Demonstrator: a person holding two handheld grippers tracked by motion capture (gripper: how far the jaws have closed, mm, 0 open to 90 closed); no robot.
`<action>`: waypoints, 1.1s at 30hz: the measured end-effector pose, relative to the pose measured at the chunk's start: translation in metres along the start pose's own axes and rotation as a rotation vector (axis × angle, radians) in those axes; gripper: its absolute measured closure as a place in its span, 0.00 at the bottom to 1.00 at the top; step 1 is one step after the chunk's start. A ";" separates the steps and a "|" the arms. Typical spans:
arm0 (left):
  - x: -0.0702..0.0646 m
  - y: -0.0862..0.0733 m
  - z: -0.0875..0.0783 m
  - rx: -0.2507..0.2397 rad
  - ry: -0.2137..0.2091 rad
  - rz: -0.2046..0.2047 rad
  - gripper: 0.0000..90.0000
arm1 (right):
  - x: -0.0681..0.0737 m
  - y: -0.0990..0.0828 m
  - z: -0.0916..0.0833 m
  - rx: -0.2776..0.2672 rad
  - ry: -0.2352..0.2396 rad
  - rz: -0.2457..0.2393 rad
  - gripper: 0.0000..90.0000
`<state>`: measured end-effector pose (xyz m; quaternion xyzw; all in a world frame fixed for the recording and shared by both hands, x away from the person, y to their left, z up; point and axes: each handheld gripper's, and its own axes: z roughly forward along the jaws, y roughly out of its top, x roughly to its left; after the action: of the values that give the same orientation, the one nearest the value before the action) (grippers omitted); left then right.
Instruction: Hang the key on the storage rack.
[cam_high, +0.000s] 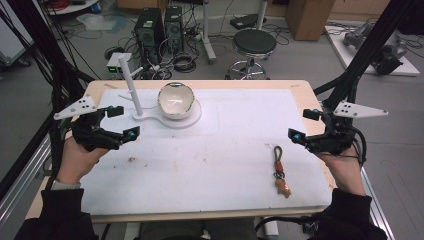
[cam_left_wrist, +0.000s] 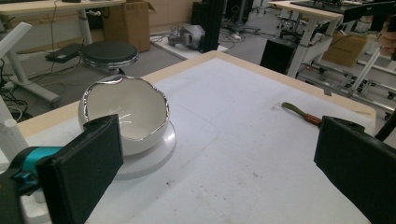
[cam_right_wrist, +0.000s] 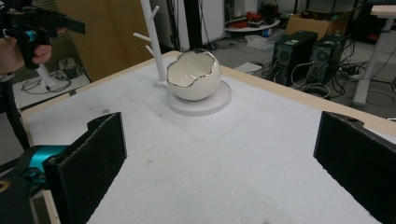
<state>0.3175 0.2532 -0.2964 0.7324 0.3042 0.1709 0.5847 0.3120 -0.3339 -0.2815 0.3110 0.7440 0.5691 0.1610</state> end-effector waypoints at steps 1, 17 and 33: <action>0.000 0.000 0.000 0.003 -0.001 0.000 0.02 | 0.000 0.000 0.000 -0.001 0.004 0.001 0.02; 0.001 -0.002 -0.001 0.000 0.009 -0.016 0.02 | -0.015 -0.011 0.001 0.033 -0.068 0.045 0.02; 0.004 -0.004 0.001 0.011 0.029 -0.033 0.02 | -0.033 -0.035 0.018 0.099 -0.151 0.163 0.02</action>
<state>0.3204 0.2557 -0.3015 0.7280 0.3257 0.1702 0.5788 0.3378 -0.3472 -0.3244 0.4200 0.7291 0.5179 0.1542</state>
